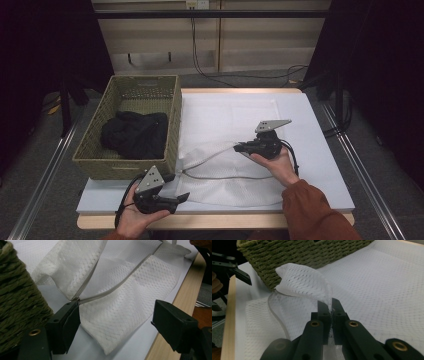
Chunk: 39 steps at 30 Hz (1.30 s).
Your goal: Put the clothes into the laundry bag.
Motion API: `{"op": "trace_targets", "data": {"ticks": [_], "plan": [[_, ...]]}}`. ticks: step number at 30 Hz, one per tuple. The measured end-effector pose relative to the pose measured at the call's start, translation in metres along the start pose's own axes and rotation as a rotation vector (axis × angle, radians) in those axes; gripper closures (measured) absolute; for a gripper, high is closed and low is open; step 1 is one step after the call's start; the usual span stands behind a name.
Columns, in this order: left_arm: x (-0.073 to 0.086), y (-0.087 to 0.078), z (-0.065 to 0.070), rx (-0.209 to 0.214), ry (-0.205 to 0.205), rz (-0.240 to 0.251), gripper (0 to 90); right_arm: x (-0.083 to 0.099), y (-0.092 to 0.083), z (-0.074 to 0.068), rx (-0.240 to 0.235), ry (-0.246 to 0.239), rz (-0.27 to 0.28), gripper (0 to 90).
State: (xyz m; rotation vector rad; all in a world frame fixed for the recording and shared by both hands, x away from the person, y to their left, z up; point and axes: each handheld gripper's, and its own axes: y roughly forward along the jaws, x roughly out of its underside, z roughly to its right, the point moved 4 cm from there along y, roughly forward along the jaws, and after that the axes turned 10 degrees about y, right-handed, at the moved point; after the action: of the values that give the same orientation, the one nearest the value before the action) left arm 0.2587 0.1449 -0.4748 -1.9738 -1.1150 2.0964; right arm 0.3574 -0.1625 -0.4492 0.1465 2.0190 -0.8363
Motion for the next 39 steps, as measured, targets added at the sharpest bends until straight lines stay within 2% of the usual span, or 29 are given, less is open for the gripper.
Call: {"op": "trace_targets", "data": {"ticks": [18, 39], "plan": [[0.001, 0.001, 0.0, -0.005, 0.0, 0.0, 21.1, -0.015, -0.009, -0.005, -0.032, -0.023, 0.041, 88.5], [0.0, 0.0, 0.0, -0.005, 0.006, 0.003, 20.9, -0.04, -0.013, -0.012, -0.074, -0.032, 0.135, 88.6]]}}
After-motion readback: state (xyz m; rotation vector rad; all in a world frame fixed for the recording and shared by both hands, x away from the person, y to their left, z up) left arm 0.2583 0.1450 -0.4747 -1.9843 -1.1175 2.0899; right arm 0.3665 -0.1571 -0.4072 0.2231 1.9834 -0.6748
